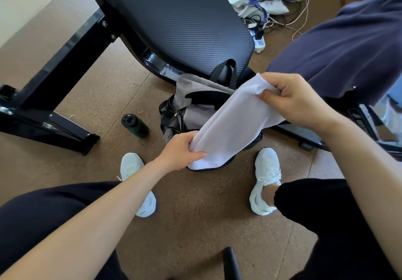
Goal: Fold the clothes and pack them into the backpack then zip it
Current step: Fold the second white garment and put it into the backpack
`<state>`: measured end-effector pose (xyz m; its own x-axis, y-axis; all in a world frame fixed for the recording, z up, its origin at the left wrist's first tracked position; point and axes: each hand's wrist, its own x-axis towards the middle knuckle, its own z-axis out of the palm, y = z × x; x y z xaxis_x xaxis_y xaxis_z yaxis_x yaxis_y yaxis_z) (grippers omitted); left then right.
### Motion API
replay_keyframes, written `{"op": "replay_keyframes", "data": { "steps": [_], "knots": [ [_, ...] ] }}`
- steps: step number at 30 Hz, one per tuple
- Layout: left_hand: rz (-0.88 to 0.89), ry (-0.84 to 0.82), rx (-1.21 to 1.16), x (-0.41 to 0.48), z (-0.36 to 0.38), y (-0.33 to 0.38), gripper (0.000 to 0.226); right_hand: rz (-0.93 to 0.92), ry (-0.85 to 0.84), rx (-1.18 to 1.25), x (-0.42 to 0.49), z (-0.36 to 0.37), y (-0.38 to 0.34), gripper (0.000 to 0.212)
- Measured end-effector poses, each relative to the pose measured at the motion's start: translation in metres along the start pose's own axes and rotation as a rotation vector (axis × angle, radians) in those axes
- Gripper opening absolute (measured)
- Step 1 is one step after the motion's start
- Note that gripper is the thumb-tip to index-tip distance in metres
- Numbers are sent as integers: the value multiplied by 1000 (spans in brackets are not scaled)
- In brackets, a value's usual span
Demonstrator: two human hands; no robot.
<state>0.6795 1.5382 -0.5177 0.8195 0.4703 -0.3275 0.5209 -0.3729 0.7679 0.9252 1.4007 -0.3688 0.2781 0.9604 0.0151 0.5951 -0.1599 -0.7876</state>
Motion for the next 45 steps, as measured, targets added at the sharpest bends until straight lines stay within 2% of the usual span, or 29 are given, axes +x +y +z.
{"op": "replay_keyframes", "data": {
  "steps": [1, 4, 9, 11, 13, 16, 19, 22, 25, 28, 37, 45],
  "knots": [
    [-28, -8, 27, 0, -1, -2, 19, 10, 40, -4, 1, -2, 3, 53],
    [-121, -25, -30, 1, -8, -7, 17, 73, 170, -29, 6, -6, 22, 21],
    [-305, 177, -610, -2, -30, 10, 15, 268, 338, -67, 14, -13, 44, 20],
    [-345, 255, -828, -1, -35, 15, 20, 346, 356, -76, 16, -11, 49, 20],
    [-350, 329, -938, 3, -40, 15, 25, 388, 339, -87, 18, -5, 54, 23],
    [-328, 481, -858, 9, -44, 14, 27, 419, 322, -108, 21, 7, 57, 27],
    [-306, 646, -499, 11, -46, 9, 35, 433, 344, -136, 25, 18, 57, 27],
    [-287, 703, -305, 10, -49, 4, 41, 460, 373, -154, 26, 28, 56, 29],
    [-315, 722, -242, 9, -52, 9, 39, 507, 349, -122, 28, 38, 55, 33],
    [-288, 717, -280, 8, -54, 17, 37, 517, 323, -5, 30, 48, 51, 37],
    [-74, 565, -280, 14, -39, 55, 32, 473, 252, 257, 32, 87, 25, 40],
    [-83, 444, -380, 24, -21, 71, 35, 439, 196, 378, 28, 112, 13, 40]
  ]
}}
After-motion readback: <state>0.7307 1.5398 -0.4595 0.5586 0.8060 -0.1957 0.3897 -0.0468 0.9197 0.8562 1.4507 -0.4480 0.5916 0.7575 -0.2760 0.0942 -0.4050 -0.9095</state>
